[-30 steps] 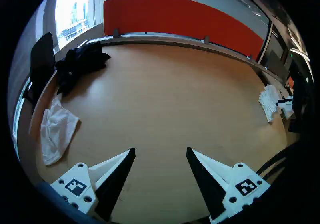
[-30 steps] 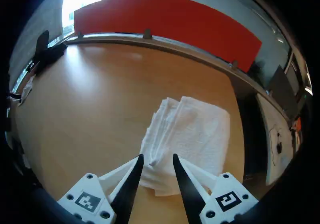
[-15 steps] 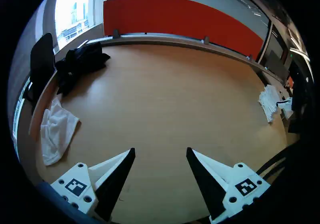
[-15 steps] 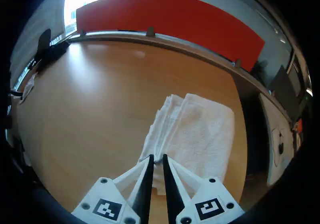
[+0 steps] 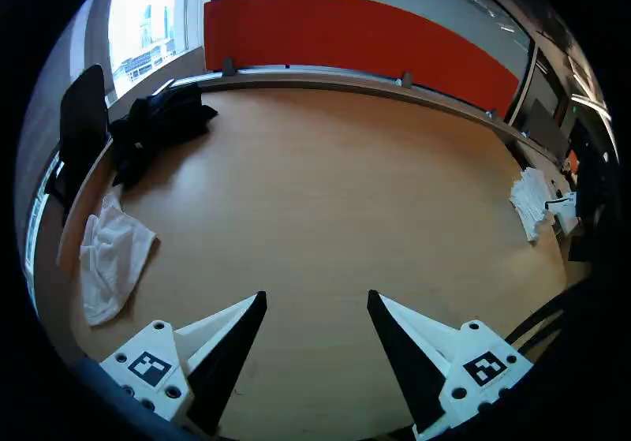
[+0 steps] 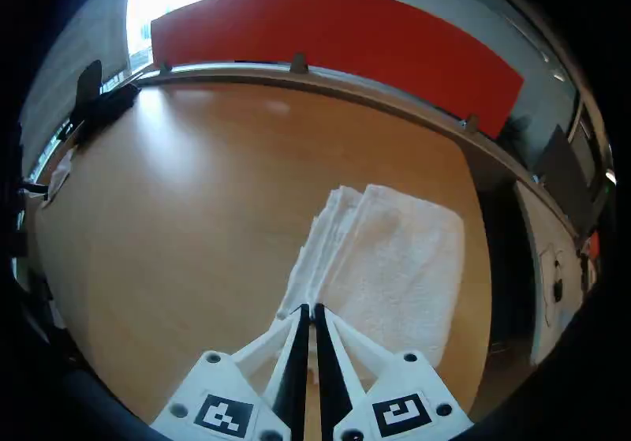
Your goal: Fold towel
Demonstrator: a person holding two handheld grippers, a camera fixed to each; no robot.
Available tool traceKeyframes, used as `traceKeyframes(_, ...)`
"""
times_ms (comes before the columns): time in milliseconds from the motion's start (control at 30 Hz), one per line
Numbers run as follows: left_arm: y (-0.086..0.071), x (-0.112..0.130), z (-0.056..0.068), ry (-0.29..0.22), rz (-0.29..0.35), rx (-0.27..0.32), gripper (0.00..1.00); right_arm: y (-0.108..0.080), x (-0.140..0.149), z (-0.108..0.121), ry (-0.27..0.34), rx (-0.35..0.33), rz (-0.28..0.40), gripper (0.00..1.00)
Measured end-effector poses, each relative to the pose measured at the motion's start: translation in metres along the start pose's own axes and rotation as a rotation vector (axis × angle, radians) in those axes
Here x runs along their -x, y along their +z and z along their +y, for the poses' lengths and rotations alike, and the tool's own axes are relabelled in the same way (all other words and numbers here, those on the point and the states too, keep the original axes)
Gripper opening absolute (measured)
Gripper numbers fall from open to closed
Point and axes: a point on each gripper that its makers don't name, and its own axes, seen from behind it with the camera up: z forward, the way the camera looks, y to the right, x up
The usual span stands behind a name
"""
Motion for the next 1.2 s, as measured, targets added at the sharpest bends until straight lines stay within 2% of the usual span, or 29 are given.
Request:
traceKeyframes(300,0.0,0.0,0.001,0.001,0.001,0.001,0.95,-0.005,0.006,-0.009,-0.027,-0.03,-0.013,0.06)
traceKeyframes(767,-0.002,0.0,0.0,0.0,0.003,0.0,0.95,-0.008,0.004,-0.007,-0.007,-0.031,-0.009,0.06)
traceKeyframes(833,-0.002,0.0,0.001,0.0,0.002,0.001,0.95,-0.009,0.004,-0.007,-0.006,-0.028,-0.007,0.09)
traceKeyframes(900,-0.002,0.0,0.001,0.001,0.003,0.001,0.95,-0.009,0.004,-0.006,-0.003,-0.024,-0.005,0.16)
traceKeyframes(933,-0.002,0.0,0.001,0.001,0.003,0.001,0.95,-0.01,0.004,-0.006,-0.001,-0.022,-0.002,0.24)
traceKeyframes(1067,-0.001,-0.001,0.0,0.0,0.006,0.0,0.95,-0.013,0.002,-0.005,0.003,-0.007,0.012,0.67)
traceKeyframes(1167,-0.001,-0.002,0.0,-0.002,0.007,0.001,0.95,-0.014,0.0,-0.003,0.007,0.007,0.022,0.92)
traceKeyframes(1200,-0.001,-0.002,0.0,-0.003,0.007,0.001,0.95,-0.014,-0.001,-0.003,0.009,0.011,0.024,0.97)
